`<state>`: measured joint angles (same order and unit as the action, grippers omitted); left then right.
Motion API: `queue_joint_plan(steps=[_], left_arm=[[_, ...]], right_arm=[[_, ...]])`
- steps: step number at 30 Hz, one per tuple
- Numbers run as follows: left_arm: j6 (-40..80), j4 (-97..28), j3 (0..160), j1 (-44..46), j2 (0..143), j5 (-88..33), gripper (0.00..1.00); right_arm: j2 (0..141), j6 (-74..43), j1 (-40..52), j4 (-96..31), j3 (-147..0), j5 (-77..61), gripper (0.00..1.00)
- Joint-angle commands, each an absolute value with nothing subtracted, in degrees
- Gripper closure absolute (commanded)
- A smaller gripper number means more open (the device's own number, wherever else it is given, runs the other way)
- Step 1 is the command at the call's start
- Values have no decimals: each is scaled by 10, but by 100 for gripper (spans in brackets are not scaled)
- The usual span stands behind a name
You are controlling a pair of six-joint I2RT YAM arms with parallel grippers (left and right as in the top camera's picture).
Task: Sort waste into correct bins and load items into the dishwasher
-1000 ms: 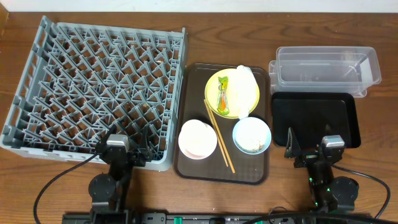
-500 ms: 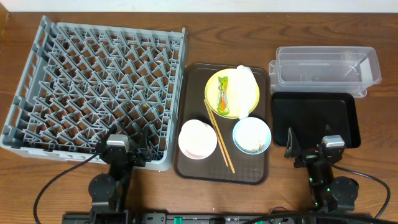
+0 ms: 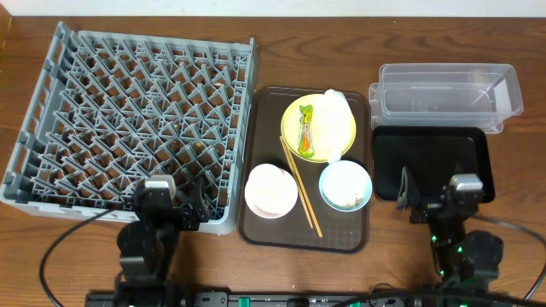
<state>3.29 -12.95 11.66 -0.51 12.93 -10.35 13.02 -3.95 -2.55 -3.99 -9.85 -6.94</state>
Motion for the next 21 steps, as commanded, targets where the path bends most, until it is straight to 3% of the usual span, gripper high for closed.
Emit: queue_joint_plan(steps=[1, 8, 15, 21], left_arm=[[15, -168, 214, -1, 218, -105, 11], [15, -316, 383, -1, 387, -83, 11], [15, -432, 491, -1, 489, -81, 11], [15, -439, 496, -1, 497, -81, 11]], right_arm=[[218, -46, -23, -46, -175, -67, 1], [398, -46, -22, -149, -347, -98, 1], [560, -3, -22, -334, -527, -102, 1], [617, -17, -21, -275, -554, -202, 1]])
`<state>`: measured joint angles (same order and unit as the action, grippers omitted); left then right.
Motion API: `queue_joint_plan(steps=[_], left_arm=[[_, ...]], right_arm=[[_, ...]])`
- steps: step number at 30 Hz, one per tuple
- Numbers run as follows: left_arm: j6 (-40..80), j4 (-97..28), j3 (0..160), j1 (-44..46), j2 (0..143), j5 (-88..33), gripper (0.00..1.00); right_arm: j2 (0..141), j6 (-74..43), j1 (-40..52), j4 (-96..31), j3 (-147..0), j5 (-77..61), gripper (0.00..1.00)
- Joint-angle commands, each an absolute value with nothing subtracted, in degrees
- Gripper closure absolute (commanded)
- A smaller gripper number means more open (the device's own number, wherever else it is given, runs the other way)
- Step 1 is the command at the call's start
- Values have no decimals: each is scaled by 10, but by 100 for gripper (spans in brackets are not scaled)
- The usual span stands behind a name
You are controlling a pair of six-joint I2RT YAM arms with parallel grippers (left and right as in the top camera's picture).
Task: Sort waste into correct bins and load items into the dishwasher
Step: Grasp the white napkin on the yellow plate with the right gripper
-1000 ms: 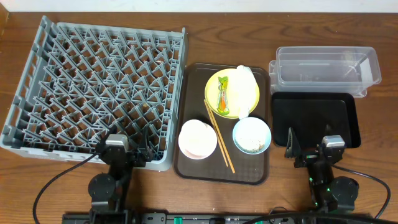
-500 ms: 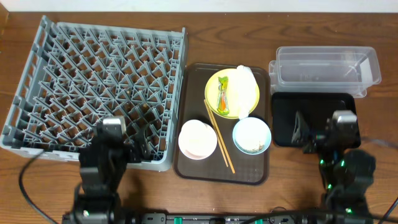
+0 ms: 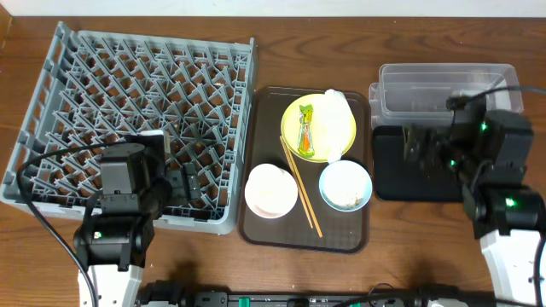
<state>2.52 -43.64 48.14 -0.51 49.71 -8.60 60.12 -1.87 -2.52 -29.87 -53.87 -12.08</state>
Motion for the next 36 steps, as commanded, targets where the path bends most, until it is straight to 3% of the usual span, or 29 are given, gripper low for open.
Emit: queue_joint_plan(steps=[1, 17, 27, 36], left_arm=[[15, -439, 496, -1, 497, -81, 11], [15, -439, 496, -1, 497, -81, 11], [15, -439, 496, -1, 497, -81, 11], [15, -439, 496, -1, 497, -81, 11]], right_arm=[[626, -17, -19, -259, -554, -220, 1], [831, -51, 173, -259, -653, -53, 5], [987, -129, 214, -233, -654, -3, 32], [1072, -154, 233, -214, -653, -1, 40]])
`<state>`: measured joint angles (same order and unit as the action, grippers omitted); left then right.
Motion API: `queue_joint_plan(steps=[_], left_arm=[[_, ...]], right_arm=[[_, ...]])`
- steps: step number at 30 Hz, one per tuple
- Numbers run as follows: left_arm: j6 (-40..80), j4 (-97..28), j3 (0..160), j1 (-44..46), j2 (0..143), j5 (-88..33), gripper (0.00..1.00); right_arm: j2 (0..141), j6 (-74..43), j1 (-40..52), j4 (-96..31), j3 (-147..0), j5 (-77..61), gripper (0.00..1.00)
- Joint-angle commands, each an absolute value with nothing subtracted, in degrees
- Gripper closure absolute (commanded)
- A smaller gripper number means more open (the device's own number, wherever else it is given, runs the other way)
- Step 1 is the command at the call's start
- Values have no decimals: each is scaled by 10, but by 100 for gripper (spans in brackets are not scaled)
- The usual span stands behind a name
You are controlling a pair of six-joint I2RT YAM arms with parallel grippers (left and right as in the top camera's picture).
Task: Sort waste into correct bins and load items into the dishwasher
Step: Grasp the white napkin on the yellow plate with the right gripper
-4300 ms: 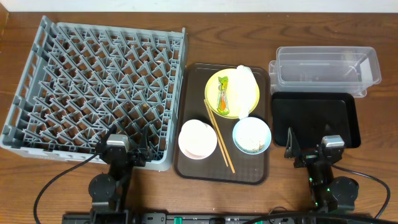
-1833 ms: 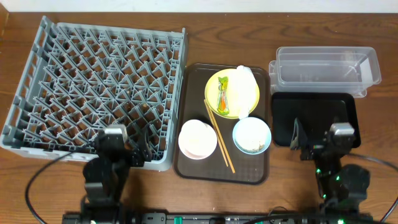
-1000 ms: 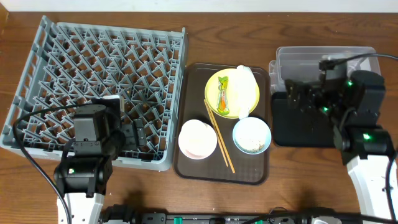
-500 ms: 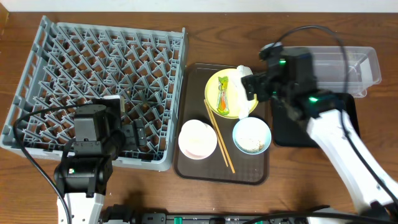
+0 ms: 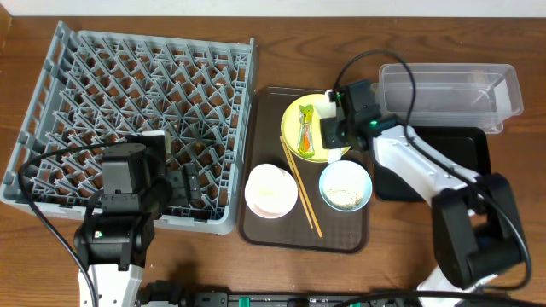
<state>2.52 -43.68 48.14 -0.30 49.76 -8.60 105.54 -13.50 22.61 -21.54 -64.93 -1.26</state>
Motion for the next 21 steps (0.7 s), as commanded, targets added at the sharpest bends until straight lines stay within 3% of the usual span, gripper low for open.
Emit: queue_joint_plan(steps=[1, 2, 5, 8, 15, 21], left_arm=[[15, -439, 496, -1, 497, -81, 11], [15, -439, 496, -1, 497, -81, 11], [15, -439, 496, -1, 497, -81, 11], [15, -439, 496, -1, 497, -81, 11], [15, -439, 496, -1, 497, -81, 11], [15, -439, 496, -1, 497, -81, 11]], right_arm=[[1080, -157, 233, -214, -653, 0, 44], [1083, -161, 233, -214, -653, 0, 47], [1087, -177, 233, -213, -654, 0, 78], [1070, -182, 230, -215, -664, 0, 95], [959, -199, 195, -221, -701, 90, 99], [892, -421, 125, -262, -701, 258, 99]])
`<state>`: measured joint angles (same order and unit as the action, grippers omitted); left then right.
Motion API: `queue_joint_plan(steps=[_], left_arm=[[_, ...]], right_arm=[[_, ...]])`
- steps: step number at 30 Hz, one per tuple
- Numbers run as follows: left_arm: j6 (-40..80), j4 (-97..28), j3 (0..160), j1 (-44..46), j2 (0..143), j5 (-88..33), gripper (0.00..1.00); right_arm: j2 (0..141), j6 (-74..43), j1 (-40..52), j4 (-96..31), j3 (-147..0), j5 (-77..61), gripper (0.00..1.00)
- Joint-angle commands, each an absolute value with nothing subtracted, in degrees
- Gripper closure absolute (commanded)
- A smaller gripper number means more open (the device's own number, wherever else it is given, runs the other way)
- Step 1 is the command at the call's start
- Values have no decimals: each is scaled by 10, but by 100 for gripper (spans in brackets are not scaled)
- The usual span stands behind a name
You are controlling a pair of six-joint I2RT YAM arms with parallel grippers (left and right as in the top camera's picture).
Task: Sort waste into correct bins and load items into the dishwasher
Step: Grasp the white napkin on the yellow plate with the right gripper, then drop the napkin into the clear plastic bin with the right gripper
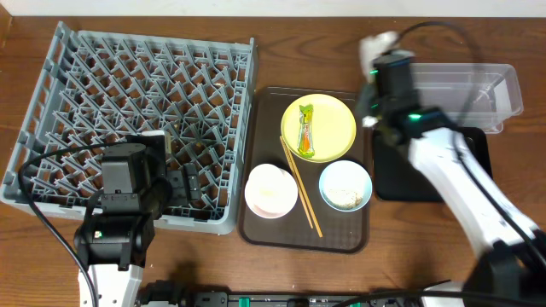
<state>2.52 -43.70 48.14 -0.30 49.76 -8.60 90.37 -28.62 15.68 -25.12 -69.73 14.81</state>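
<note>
My right gripper (377, 53) is raised between the brown tray (256, 228) and the clear bins (478, 81), shut on a crumpled white napkin (374, 41); the view there is blurred. The yellow plate (334, 128) holds only a green and orange wrapper (305, 132). Chopsticks (302, 194) lie slantwise on the tray, between a white bowl (271, 189) and a light blue bowl (345, 185) with crumbs in it. My left gripper (182, 182) hangs open over the front edge of the grey dish rack (128, 94), holding nothing.
A black tray-like bin (389, 175) lies right of the brown tray, partly under my right arm. The stacked clear bins stand behind it. The rack fills the left half of the table.
My right gripper was down at the yellow plate on the white napkin. Now it is raised to the right and further back with the napkin in it, and the plate shows bare yellow. The left arm is unchanged.
Both arms were folded low at the table's front edge. Then the left stood over the rack's front and the right over the black bin. The right then reached the napkin on the yellow plate, and now holds it lifted near the clear bins.
</note>
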Motion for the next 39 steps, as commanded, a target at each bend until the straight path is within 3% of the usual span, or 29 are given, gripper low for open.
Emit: queue_joint_plan(steps=[1, 5, 7, 9, 12, 19, 23, 29, 39], left_arm=[[15, -439, 496, -1, 497, -81, 11], [16, -439, 496, -1, 497, -81, 11], [16, -439, 496, -1, 497, -81, 11], [16, -439, 496, -1, 497, -81, 11], [15, -439, 496, -1, 497, -81, 11], [15, -440, 496, -1, 497, -81, 11], [15, -439, 496, -1, 497, -81, 11], [15, -440, 496, -1, 497, -81, 11], [15, -442, 496, -1, 497, -81, 11]], right_arm=[[891, -439, 114, -260, -701, 256, 99], [902, -495, 76, -234, -701, 245, 88], [914, -492, 64, -205, -701, 232, 75], [928, -480, 55, -170, -701, 205, 49], [933, -393, 49, -122, -701, 123, 33], [924, -213, 102, -110, -701, -95, 37], [939, -141, 172, -186, -700, -65, 35], [1017, -137, 254, -199, -700, -26, 32], [1131, -233, 293, -150, -700, 10, 33]])
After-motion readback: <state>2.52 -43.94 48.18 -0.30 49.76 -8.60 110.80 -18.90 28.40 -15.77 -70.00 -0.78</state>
